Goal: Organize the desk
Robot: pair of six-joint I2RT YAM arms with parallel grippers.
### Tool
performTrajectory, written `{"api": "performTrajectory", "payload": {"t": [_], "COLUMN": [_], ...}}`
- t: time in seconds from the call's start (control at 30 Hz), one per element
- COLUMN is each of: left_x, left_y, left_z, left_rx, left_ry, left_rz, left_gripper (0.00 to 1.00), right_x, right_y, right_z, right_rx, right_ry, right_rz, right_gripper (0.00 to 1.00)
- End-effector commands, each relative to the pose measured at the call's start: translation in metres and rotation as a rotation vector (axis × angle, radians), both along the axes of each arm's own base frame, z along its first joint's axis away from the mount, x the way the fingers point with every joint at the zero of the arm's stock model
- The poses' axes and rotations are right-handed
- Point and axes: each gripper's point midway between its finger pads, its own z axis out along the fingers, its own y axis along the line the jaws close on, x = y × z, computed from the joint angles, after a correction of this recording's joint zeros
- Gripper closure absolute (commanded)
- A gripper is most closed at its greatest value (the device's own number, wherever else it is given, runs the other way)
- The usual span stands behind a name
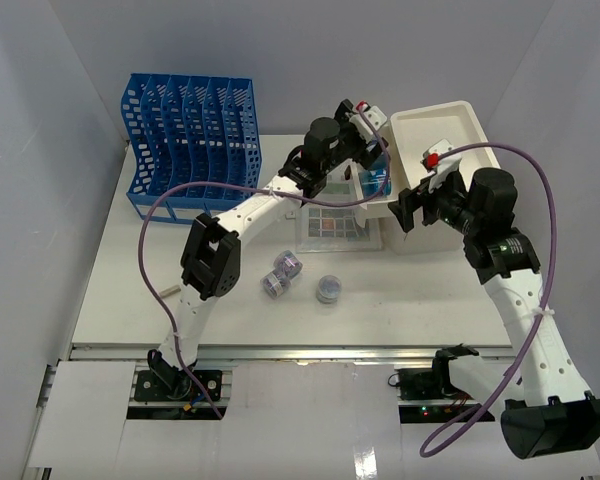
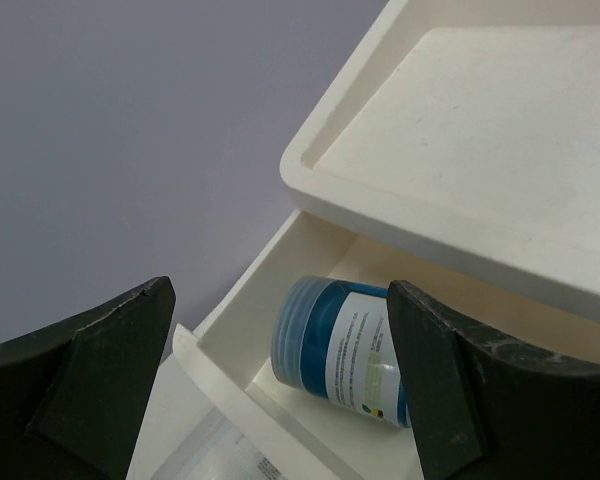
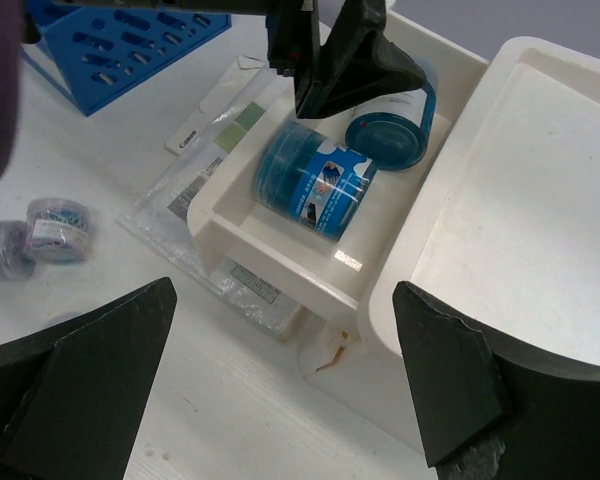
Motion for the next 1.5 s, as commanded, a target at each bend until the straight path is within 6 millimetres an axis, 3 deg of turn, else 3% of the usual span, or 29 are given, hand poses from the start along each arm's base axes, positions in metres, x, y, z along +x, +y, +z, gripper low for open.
{"api": "performTrajectory", "payload": {"t": [0.0,0.07,0.1,0.2,0.3,0.37,0.4,0.63,0.7,0.77,0.9,1.07,1.1,1.4,1.47], "left_x": [-0.027,-0.027,-0.031,-0.046,-0.051,-0.064,-0.066,-0.057,-0.056,-0.055,-0.052,-0.053,-0.055,-0.051,-0.053], "left_y": [0.047,0.069,0.076,0.113,0.140,0.142,0.141,0.112,0.107,0.099,0.077,0.041,0.035,-0.018,-0.031], "left_z": [0.116,0.107,0.097,0.057,0.038,0.007,0.002,-0.053,-0.059,-0.069,-0.078,-0.066,-0.071,-0.052,-0.060], "left_rx": [-0.221,-0.302,-0.335,-0.542,-0.687,-0.731,-0.728,-0.667,-0.659,-0.648,-0.636,-0.617,-0.604,-0.595,-0.588], "left_ry": [0.013,0.138,0.213,0.537,0.702,0.866,0.893,1.078,1.096,1.122,1.158,1.153,1.166,1.160,1.171], "left_rz": [0.100,0.173,0.167,0.122,0.058,-0.015,-0.036,-0.127,-0.145,-0.157,-0.188,-0.261,-0.264,-0.329,-0.334], "left_gripper": [0.02,0.19,0.28,0.51,0.60,0.60,0.58,0.53,0.53,0.53,0.51,0.50,0.50,0.47,0.46], "right_x": [0.022,0.037,0.045,0.071,0.089,0.098,0.103,0.134,0.138,0.139,0.140,0.138,0.137,0.134,0.134], "right_y": [-0.006,-0.008,-0.013,-0.017,-0.017,-0.013,-0.012,-0.024,-0.024,-0.023,-0.016,-0.005,-0.003,0.010,0.012], "right_z": [0.035,0.036,0.035,0.029,0.017,0.018,0.012,-0.014,-0.019,-0.022,-0.032,-0.042,-0.043,-0.054,-0.055], "right_rx": [0.097,0.164,0.170,0.175,0.156,0.174,0.165,0.074,0.061,0.056,0.062,0.068,0.066,0.054,0.051], "right_ry": [-0.020,0.029,0.040,0.070,0.096,0.107,0.120,0.134,0.140,0.144,0.177,0.229,0.237,0.291,0.297], "right_rz": [-0.108,-0.181,-0.228,-0.311,-0.342,-0.352,-0.359,-0.448,-0.448,-0.443,-0.409,-0.353,-0.343,-0.280,-0.270], "right_gripper": [0.01,0.01,0.06,0.06,0.04,0.04,0.08,0.26,0.35,0.50,0.64,0.79,0.80,0.86,0.87]}}
